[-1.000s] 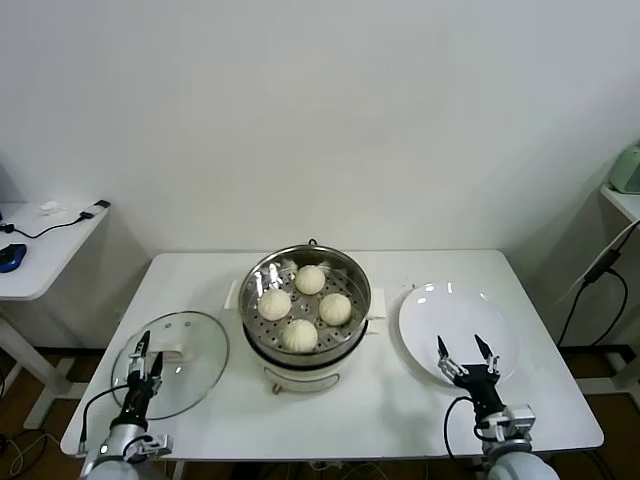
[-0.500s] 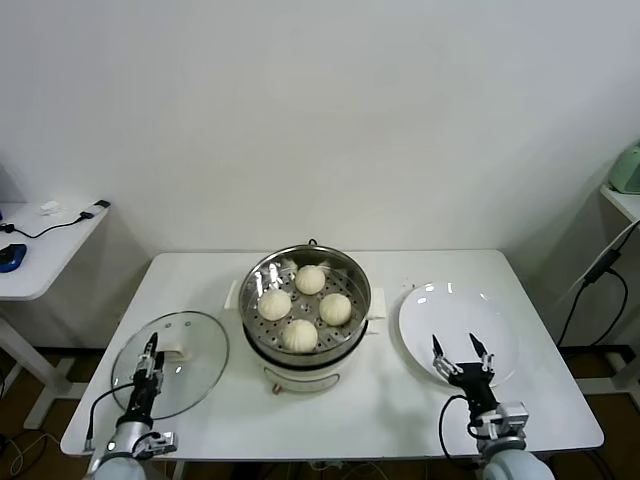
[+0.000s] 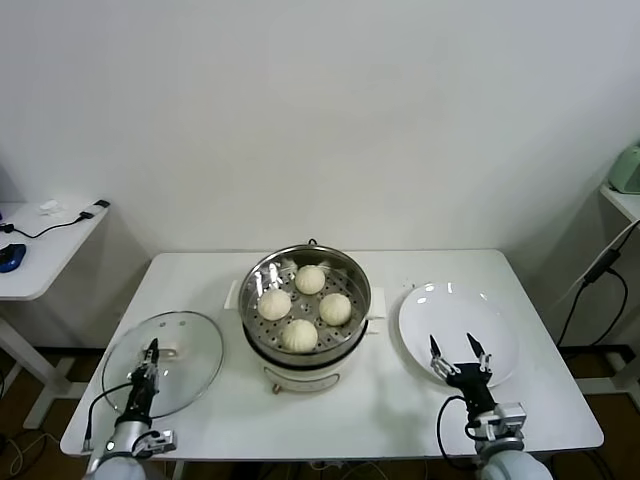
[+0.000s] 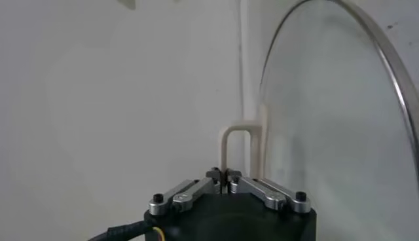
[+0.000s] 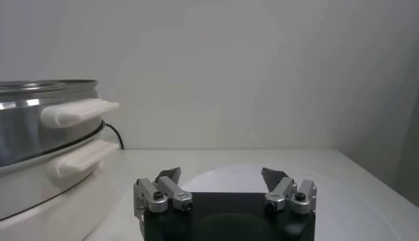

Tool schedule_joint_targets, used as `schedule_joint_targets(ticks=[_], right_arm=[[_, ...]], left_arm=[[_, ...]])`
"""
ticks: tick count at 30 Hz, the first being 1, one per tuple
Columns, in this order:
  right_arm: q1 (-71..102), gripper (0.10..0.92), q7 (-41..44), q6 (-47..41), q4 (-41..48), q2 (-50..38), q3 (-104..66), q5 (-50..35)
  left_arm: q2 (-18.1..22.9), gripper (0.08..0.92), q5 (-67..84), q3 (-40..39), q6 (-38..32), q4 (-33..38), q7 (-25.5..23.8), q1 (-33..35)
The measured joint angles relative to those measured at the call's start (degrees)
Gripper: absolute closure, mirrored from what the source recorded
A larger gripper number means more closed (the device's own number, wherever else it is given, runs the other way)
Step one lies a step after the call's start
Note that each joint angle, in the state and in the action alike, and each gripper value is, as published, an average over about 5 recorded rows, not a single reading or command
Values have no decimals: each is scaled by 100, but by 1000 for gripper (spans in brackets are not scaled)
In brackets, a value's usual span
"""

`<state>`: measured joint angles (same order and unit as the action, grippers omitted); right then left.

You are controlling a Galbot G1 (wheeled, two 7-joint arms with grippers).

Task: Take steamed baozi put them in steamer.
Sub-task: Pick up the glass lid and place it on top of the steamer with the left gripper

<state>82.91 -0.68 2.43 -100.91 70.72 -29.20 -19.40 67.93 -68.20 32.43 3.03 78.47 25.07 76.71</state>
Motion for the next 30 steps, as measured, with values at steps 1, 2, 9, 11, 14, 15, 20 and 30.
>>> schedule_joint_targets(ticks=[1, 2, 9, 11, 14, 15, 20, 30], right_arm=[[5, 203, 0, -1, -8, 0, -6, 0], [9, 203, -1, -5, -18, -2, -12, 0], [0, 203, -52, -59, -93, -33, -40, 56], [-18, 203, -66, -61, -94, -37, -44, 96], [-34, 203, -76, -61, -84, -31, -41, 167], [-33, 203, -79, -61, -80, -27, -39, 192], [-21, 203, -89, -60, -67, -2, -19, 304], [-35, 203, -53, 88, 20, 27, 8, 521]], left_arm=[[-16, 870, 28, 16, 16, 65, -19, 27], [-33, 870, 61, 34, 34, 140, -42, 57], [-274, 870, 504, 201, 250, 935, -338, 349], [-388, 870, 679, 269, 342, 1201, -460, 400], [-586, 870, 948, 376, 502, 1598, -680, 419], [-652, 870, 1036, 403, 560, 1728, -766, 414], [-873, 870, 1374, 433, 907, 2395, -1286, 317], [-877, 870, 1260, -266, 1853, 3636, -2397, -194]])
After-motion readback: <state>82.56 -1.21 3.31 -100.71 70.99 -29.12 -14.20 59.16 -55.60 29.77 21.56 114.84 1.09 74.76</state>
